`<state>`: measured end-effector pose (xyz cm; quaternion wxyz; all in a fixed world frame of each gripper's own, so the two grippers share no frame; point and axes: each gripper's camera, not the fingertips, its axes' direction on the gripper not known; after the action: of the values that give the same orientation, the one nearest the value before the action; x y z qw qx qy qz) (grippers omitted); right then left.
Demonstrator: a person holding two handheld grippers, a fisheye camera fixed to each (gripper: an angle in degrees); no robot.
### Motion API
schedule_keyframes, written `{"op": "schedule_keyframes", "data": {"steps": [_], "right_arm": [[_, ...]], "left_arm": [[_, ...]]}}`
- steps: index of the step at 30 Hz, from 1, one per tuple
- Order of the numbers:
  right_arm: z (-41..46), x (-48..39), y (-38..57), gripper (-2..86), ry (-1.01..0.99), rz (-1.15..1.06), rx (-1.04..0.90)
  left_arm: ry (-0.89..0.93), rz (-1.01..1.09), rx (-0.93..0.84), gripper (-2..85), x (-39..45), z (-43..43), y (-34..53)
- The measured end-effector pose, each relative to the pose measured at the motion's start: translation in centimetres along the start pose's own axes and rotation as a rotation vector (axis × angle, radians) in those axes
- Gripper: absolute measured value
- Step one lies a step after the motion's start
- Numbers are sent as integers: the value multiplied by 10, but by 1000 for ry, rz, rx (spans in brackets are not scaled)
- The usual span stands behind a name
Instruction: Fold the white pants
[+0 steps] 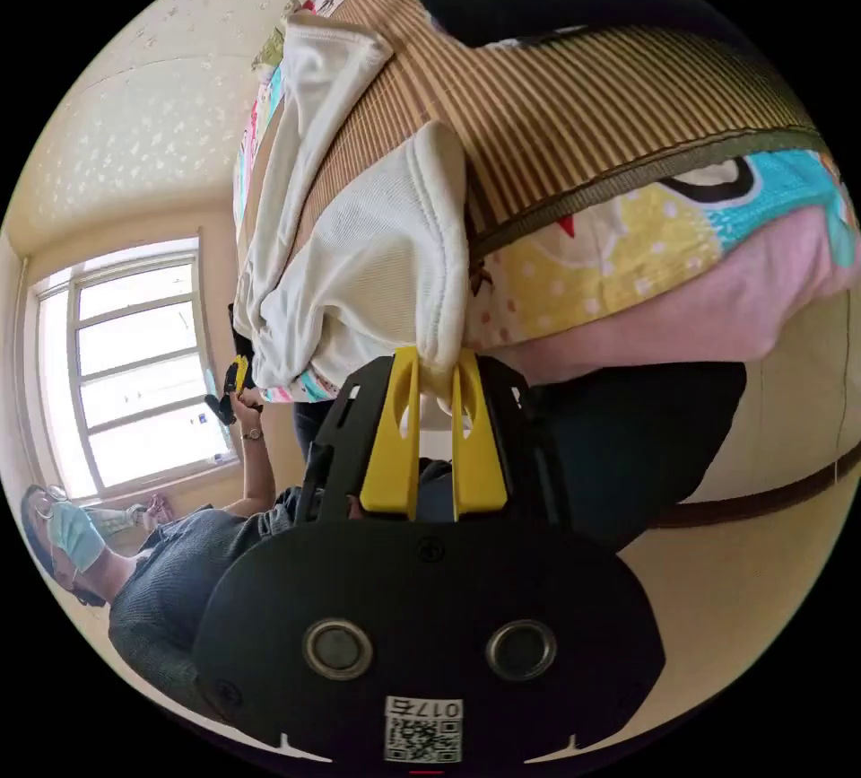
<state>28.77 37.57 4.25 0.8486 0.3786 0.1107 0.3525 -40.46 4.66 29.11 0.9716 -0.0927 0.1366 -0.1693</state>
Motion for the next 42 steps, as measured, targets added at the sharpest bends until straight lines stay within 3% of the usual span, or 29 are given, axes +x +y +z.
{"op": "schedule_keyframes", "data": {"steps": [2,6,8,11,13,18,21,27,30,32,35,37,39,42], "right_arm": [[-20,-30,-1,44,14,-108,27],[-139,-116,40,36,-122,-543,401],[-169,-142,57,39,-61,-656,495],[-184,-132,46,59,147,-431,515],[-174,-81,26,79,183,-120,427],[-142,-28,80,92,9,-61,544],[-97,-2,90,127,3,22,436],[-83,5,81,138,-165,-17,508],[-71,6,45,61,-145,46,352],[-78,-6,29,26,-242,-55,302],[-153,-57,56,14,-344,-345,546],[-213,-87,96,15,-223,-410,735],[-234,-95,117,22,-57,-361,798],[-214,-91,116,71,181,-292,645]], "left_arm": [[50,-53,-1,111,-7,-21,34],[171,-206,-35,120,-30,-58,80],[197,-268,-45,130,-37,-63,89],[227,-288,-116,141,-41,-49,85],[272,-304,-130,150,-44,-37,77],[383,-399,-132,124,-55,-13,44],[366,-463,-151,67,-60,-20,29],[572,-195,51,44,-29,-109,-35],[529,-121,128,52,-19,-152,-63],[489,-135,124,70,-22,-168,-72],[476,-130,119,111,-28,-188,-68],[425,-90,129,111,-31,-198,-56],[338,-50,194,99,-36,-216,-28],[273,-103,290,86,-50,-234,13]]}}
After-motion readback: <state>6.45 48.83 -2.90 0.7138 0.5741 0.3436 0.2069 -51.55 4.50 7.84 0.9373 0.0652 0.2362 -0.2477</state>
